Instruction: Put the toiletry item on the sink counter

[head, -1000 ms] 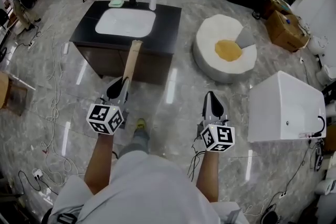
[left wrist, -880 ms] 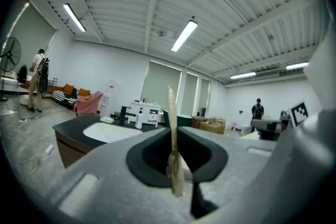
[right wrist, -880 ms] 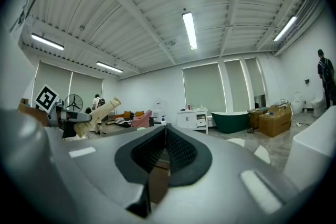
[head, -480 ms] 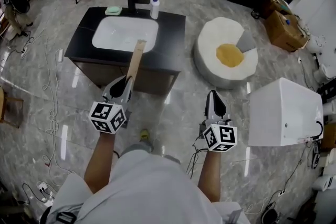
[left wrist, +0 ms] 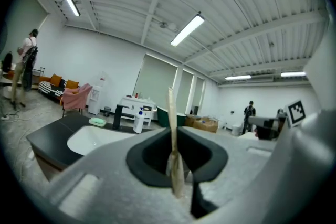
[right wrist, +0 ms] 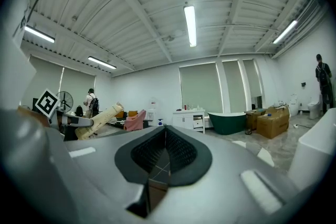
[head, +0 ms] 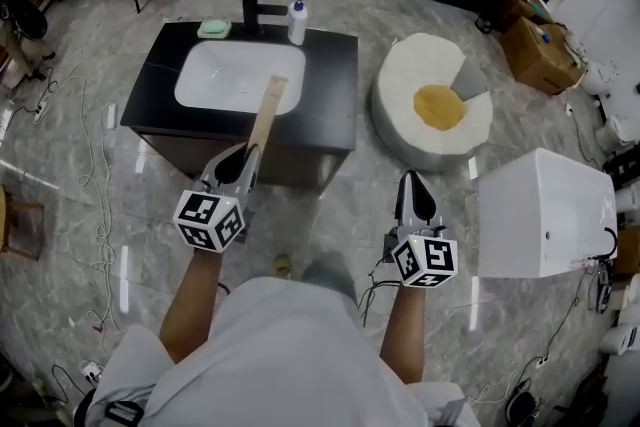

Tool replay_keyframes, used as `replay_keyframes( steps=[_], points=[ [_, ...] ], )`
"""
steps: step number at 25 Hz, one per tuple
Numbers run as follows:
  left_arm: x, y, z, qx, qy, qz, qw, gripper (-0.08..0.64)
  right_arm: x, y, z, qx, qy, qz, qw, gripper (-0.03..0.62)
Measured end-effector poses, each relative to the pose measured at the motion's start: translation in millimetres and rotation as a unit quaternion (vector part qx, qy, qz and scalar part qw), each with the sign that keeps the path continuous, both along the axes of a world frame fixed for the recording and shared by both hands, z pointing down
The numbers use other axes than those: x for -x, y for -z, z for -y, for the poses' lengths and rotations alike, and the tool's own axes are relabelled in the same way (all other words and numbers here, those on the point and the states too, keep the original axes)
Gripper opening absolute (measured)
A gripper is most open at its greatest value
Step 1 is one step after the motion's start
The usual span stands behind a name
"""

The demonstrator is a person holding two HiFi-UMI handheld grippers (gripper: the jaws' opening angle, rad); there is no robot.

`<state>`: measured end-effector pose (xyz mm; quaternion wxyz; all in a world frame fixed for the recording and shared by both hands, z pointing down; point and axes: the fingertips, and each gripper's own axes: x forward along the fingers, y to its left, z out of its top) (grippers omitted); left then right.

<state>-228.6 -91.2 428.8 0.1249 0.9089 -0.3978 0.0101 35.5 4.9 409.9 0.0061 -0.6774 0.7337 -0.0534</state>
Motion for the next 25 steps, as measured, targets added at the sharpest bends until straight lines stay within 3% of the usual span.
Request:
replay_keyframes(
  steps=[11,25],
  points=[
    [-25,-3,49,0.005,0.0,0.009,1.0,0.031,-23,-5,59,0.002,0.008,0.016,1.0,0.005],
    [-119,-24,145,0.036,0.013,0.026,0.9989,0.031,-102,-30,178,0.026,0.033,0.018,0.999,0.005]
  ],
)
